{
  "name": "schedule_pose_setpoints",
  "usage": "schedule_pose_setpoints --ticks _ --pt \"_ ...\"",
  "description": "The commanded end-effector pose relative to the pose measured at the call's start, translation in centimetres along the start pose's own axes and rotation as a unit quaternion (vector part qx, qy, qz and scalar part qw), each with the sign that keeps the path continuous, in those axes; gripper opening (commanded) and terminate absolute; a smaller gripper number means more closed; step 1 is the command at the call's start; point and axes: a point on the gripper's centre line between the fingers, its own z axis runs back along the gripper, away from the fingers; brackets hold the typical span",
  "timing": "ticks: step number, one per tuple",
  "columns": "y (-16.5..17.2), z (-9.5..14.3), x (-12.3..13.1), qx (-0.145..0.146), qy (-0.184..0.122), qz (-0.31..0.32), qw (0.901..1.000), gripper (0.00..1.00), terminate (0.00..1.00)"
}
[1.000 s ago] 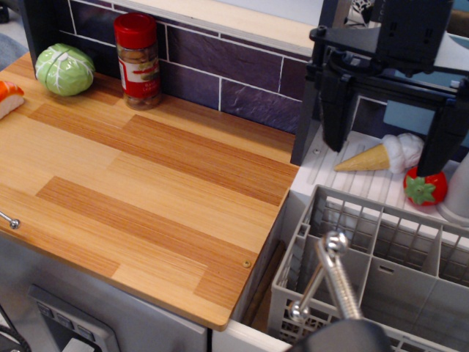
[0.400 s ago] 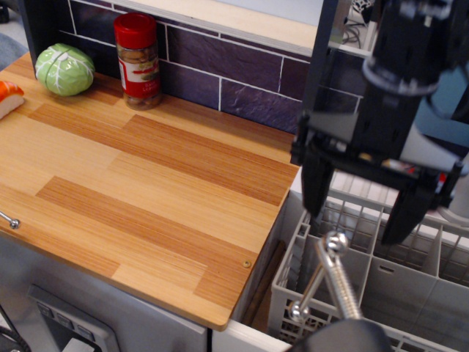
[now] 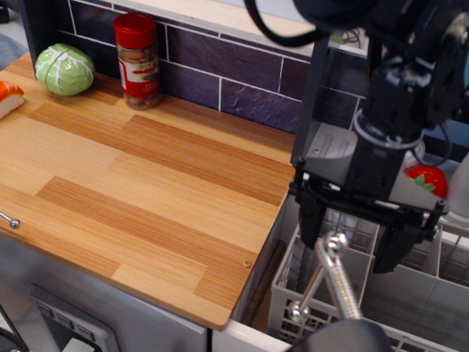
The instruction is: Move drying rack out of sink
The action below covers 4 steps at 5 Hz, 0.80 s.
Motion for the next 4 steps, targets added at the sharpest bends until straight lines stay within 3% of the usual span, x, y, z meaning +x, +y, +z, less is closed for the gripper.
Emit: schedule_pose_setpoints --ticks 1,2,4 --pt "-1.1 -1.8 0.1 -0.014 -0.001 0.014 0.9998 1.0 0.0" --pt "-1.8 -3.5 -0.2 -0.033 0.01 0.015 0.9993 1.0 0.0" --pt "-2.5 -6.3 0.5 -0.011 0.022 0.035 0.9991 1.0 0.0"
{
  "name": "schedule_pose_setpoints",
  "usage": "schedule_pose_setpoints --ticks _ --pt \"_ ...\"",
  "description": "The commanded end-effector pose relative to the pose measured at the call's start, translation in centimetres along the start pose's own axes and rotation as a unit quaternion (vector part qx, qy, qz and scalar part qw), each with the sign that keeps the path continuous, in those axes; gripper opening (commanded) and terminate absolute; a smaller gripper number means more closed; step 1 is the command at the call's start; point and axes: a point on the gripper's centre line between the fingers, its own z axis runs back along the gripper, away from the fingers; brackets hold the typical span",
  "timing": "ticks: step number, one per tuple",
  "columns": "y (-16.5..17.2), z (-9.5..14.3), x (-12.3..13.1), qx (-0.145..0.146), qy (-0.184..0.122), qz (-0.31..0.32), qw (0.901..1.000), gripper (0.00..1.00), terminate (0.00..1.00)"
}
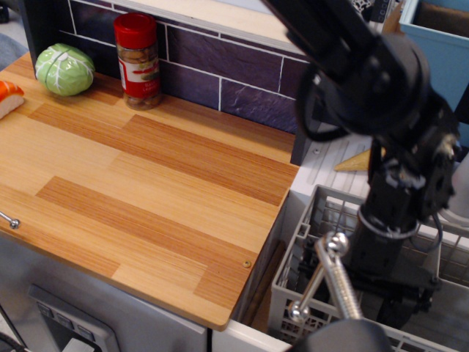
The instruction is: Move drying rack out of sink
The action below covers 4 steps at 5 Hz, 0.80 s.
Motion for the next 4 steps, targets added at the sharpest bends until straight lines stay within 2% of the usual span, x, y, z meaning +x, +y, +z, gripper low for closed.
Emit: schedule_pose_setpoints --ticks 1,3,4 --pt "-0.3 1.2 1.4 -0.014 -0.025 0.013 0.9995 0.0 0.0" --pt "1.2 3.3 1.7 -0.008 -0.035 -0.011 0.9993 0.0 0.0" --pt "2.7 6.4 1.8 -0.013 -0.048 -0.03 0.9983 0.0 0.0"
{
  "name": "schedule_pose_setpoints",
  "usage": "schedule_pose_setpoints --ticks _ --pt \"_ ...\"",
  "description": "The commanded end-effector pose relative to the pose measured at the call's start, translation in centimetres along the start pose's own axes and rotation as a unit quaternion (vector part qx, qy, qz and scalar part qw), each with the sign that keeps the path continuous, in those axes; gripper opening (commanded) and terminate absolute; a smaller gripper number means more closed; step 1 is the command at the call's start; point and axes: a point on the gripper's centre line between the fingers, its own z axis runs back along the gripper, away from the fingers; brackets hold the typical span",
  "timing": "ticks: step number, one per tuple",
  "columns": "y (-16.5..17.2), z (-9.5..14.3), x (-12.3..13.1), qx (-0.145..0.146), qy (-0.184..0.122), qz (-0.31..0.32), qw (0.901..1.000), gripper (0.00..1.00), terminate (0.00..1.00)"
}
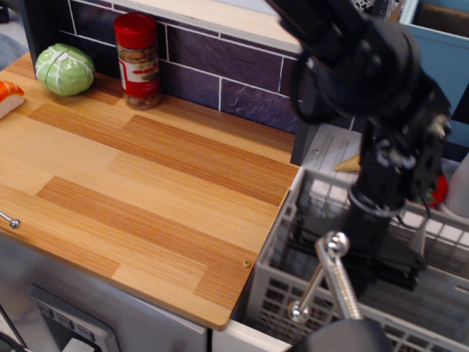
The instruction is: Move drying rack out of sink
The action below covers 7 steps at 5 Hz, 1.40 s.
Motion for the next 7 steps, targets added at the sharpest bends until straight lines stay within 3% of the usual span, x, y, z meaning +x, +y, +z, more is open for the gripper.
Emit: schedule_pose_setpoints --ticks 1,2,3,4,6,7 --pt "2.6 8.2 0.8 -0.049 -0.061 -0.031 0.9964 0.0 0.0" --pt "4.3 11.3 0.5 -0.078 -0.074 -0.044 0.9932 0.0 0.0" --pt "6.1 12.5 0.3 -0.066 -0.091 -0.053 0.9922 0.0 0.0" --pt "8.6 12.6 0.2 -0.035 -0.115 -0.051 0.9914 0.0 0.0" --pt "15.7 10.8 0.9 -0.036 -0.089 -0.033 0.9948 0.0 0.0" --pt "19.0 11.3 1.1 -0.036 -0.074 -0.039 0.9959 0.0 0.0"
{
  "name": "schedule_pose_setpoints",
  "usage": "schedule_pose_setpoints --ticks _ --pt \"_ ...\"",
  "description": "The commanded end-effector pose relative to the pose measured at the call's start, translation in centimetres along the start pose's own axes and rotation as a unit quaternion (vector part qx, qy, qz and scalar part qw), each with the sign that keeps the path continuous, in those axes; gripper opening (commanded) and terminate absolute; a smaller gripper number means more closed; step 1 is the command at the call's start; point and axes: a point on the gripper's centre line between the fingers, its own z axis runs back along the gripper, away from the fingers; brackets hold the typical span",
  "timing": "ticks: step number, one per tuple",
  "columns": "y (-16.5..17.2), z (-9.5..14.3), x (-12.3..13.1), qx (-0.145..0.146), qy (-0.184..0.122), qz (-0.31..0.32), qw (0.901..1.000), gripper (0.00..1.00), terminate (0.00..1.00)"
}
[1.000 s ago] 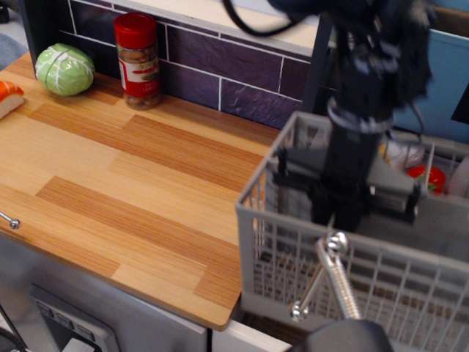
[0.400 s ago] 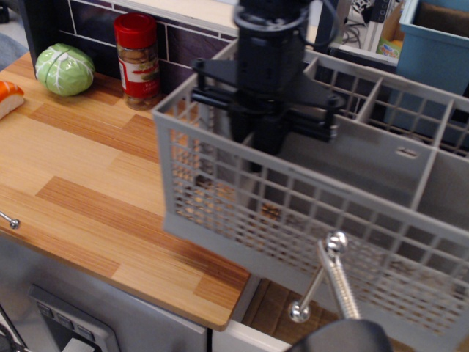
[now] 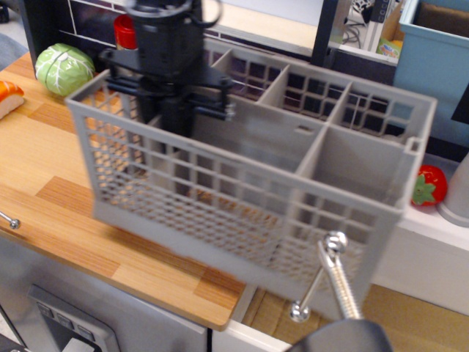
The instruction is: Move drying rack out of sink
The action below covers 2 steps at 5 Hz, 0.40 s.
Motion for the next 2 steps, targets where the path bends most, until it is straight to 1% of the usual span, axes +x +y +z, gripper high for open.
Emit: schedule_pose_setpoints --ticks 1,2 --pt "4.7 2.0 1.0 0.017 -0.015 -0.012 0.9997 0.0 0.0" --pt "5.9 1.3 1.1 0.03 -0.037 -0.011 0.9988 0.0 1.0"
